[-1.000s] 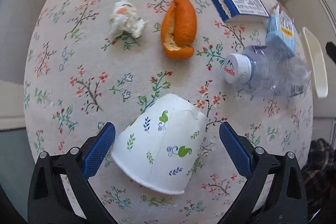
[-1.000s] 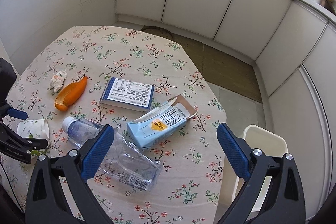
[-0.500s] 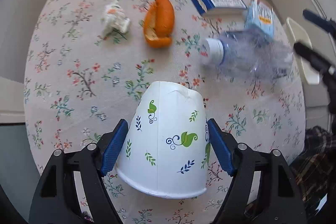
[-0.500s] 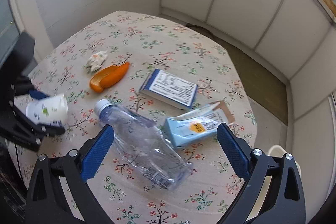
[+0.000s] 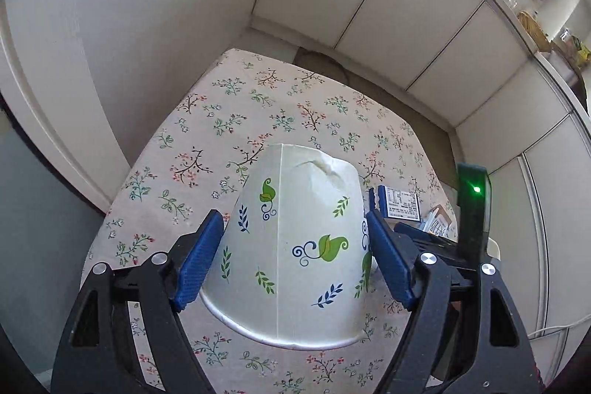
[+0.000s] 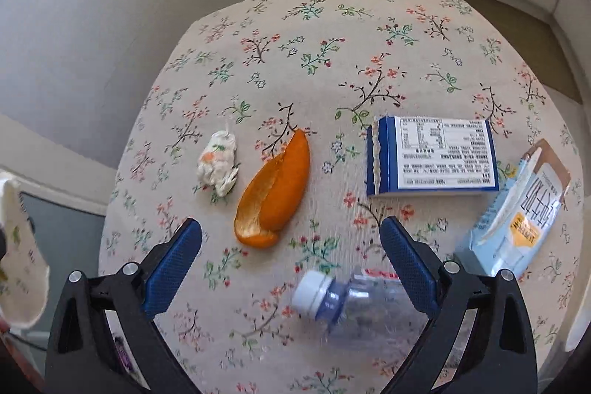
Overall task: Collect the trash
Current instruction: 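Grasp the orange peel with the right tool, then carry the peel in the right tool and cup in the left tool over the bin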
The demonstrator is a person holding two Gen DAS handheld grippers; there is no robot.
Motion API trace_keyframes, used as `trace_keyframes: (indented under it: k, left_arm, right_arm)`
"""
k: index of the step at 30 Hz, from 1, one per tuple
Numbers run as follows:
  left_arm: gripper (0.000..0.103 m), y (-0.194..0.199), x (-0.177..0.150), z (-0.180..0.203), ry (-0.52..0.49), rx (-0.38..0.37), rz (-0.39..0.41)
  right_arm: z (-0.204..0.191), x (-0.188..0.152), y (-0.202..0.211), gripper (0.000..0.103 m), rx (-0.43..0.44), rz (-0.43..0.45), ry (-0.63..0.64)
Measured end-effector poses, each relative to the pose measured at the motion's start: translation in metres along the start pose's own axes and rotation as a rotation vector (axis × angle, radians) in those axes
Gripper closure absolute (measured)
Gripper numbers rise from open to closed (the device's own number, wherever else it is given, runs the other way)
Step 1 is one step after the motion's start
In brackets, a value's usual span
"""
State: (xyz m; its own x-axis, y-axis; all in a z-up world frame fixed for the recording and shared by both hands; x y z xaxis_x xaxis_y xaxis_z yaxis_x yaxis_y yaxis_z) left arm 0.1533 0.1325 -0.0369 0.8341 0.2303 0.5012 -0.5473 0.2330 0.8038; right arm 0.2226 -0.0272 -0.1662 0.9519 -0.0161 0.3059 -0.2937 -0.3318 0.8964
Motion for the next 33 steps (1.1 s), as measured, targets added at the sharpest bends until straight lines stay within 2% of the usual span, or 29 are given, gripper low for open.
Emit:
trace_keyframes:
  k: [1,3,8,10,12,14,22,25,33]
  left_arm:
    - [0.028,0.000,0.003,-0.009,0.006,0.001,0.002]
    - [0.028,0.003,0.004,-0.013,0.026,-0.001,0.009]
    - [0.028,0.000,0.010,-0.018,0.048,-0.017,0.013]
    - [0.028,-0.002,0.010,-0.018,0.050,-0.019,0.012]
    - [0.028,0.000,0.010,-0.018,0.066,-0.012,0.024]
    - [0.028,0.002,0.011,-0.022,0.086,-0.010,0.039]
    - [0.028,0.005,0.012,-0.017,0.108,0.006,0.077]
    - [0.028,0.009,0.011,-0.007,0.112,-0.004,0.110]
    - [0.028,0.021,0.012,0.049,0.032,-0.044,0.226]
  right_arm:
    - [-0.004,0.002,-0.010,0.012,-0.014,-0.010,-0.012]
    - [-0.011,0.004,-0.026,0.023,-0.043,-0.038,-0.026]
    - [-0.015,0.003,-0.053,0.028,-0.101,-0.075,-0.032]
    - [-0.021,0.004,-0.052,0.058,-0.125,-0.035,0.005]
    - [-0.027,0.004,-0.049,0.077,-0.109,-0.013,0.029]
    - [-0.029,0.004,-0.039,0.085,-0.084,0.014,0.035]
    - [-0.025,-0.006,0.020,0.086,-0.049,0.136,0.050]
    - [-0.022,-0.006,0.053,0.086,-0.054,0.212,0.077]
    - [-0.007,-0.005,0.133,0.086,-0.104,0.413,0.120]
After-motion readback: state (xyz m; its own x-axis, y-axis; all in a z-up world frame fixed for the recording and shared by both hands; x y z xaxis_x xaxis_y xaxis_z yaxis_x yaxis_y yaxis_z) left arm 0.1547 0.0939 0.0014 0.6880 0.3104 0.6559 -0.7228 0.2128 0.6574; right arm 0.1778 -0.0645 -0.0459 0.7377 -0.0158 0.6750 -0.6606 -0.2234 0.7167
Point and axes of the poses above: each gripper's, at about its wrist camera, not at the fingertips, and y roughly against the way its jaws point, z to its right, x to its top, the point moved 6 cm from there along -y, roughly the way its jaws point, and after that the axes turned 2 degrees about -y, right-handed, at the moved point
